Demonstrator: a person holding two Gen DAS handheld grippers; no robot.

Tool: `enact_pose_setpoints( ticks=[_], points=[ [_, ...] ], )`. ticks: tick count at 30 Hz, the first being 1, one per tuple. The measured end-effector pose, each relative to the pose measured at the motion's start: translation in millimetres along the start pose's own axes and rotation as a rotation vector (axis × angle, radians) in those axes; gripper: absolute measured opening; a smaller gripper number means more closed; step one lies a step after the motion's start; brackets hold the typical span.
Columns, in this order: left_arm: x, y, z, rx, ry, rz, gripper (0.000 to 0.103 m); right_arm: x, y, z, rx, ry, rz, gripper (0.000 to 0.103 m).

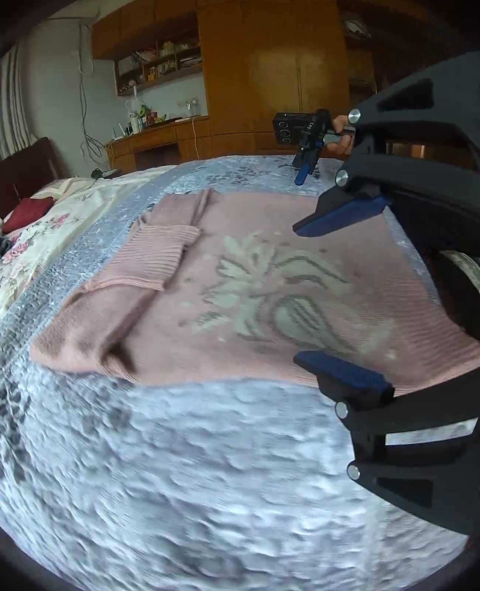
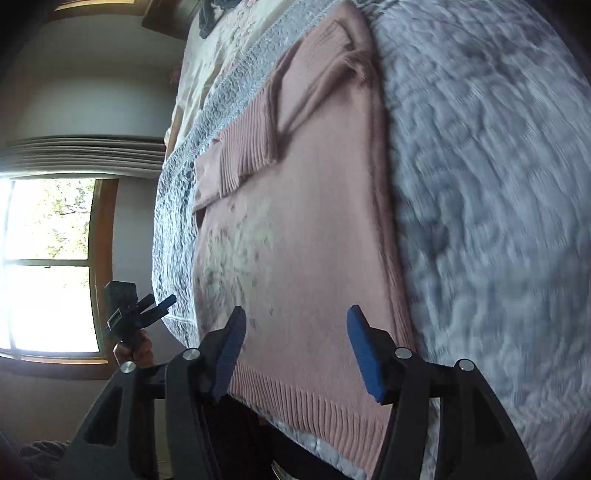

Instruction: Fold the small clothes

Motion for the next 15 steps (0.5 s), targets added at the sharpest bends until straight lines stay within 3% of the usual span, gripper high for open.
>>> enact_pose_setpoints(
  ticks=[2,6,10,15],
  points=[
    [-10,36,-8,-0.03,-0.02,-0.025,0.064,17,33,-11,-0.012,0.009,0.043,0.066],
    [-25,87,-9,-0.091,-0.068,-0.065,0.064,44,81,-19,-0.038,0.075,0.085,0.067],
    [-37,108,-3,-0.112,-0.055,-0.124,0.064,61,106,-22,-0.042,0.095,0.126,0.066],
    [-49,115,8,-0.132,-0.036,-0.197,0.067,67,113,-8,-0.059,0.101,0.156,0.065]
  ],
)
Point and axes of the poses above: each gripper's, at about its wrist camera, not at the fingertips, and z roughly the way its jaws point, x to its right, y to its underside, the point moved 3 cm from there along z, roughly the way its jaws point, and after that the axes turned 8 degrees about z, right-handed, at the moved point
